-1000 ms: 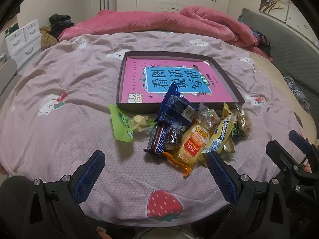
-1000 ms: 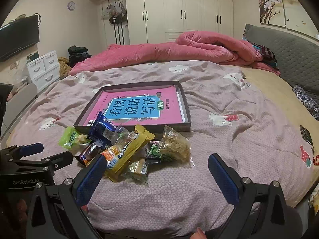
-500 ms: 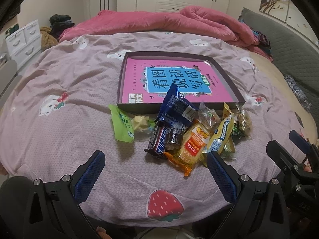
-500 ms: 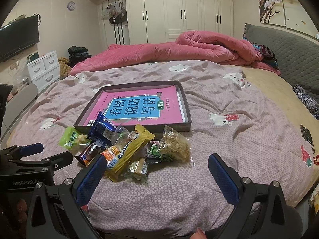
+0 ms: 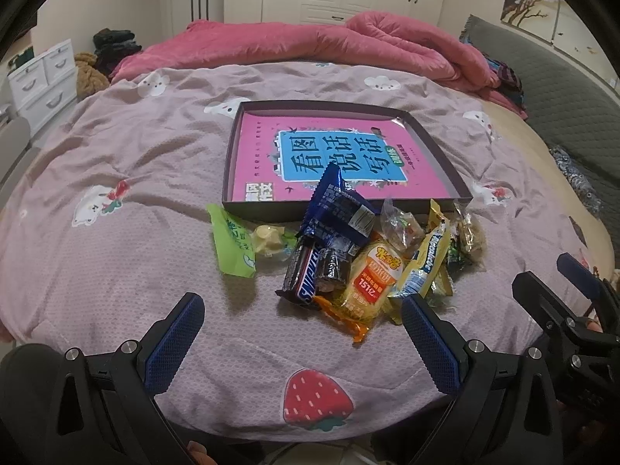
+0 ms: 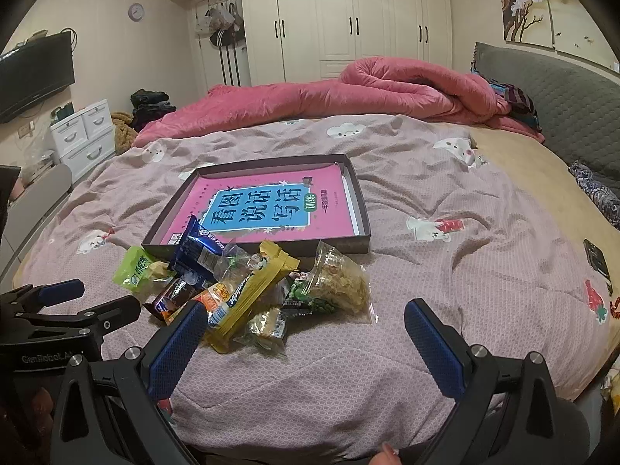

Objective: Organize snacks

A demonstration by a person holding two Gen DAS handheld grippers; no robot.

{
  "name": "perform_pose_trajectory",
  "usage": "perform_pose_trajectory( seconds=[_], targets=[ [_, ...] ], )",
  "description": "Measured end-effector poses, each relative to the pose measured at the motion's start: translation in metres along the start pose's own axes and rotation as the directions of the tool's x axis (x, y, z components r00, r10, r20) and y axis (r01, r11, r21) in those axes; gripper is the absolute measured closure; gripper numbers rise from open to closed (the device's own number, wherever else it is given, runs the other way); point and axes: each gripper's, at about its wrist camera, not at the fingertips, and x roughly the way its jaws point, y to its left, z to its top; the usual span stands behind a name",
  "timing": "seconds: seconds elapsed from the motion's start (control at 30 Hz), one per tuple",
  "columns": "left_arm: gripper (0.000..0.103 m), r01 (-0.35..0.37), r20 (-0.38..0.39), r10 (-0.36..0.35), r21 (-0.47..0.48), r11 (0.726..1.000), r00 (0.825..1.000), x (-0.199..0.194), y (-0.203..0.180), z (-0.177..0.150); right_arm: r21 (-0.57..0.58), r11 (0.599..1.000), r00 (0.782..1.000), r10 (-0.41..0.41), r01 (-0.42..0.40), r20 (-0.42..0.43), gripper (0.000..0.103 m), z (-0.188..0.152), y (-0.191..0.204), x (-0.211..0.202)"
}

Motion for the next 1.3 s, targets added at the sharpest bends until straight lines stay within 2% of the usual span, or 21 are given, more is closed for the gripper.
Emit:
perform_pose_trajectory(
  seconds=[0.67,1.3],
  targets=[
    [0.002,0.03,-0.021,-0.03,-0.02,0.999,0.999,0.008,0.003,0.0,0.035,0.999,1.0,0.008,-0.007,-0.029,0.001,0.0,-0.007,0.007],
    [0.002,0.01,-0.053,-0.017,-0.121,0.993,0.998,0.025,0.045,0.01,0.135,0.991,0.997,0.035,-0.026,-0.069,0.001,0.004,-0.029,0.026]
  ],
)
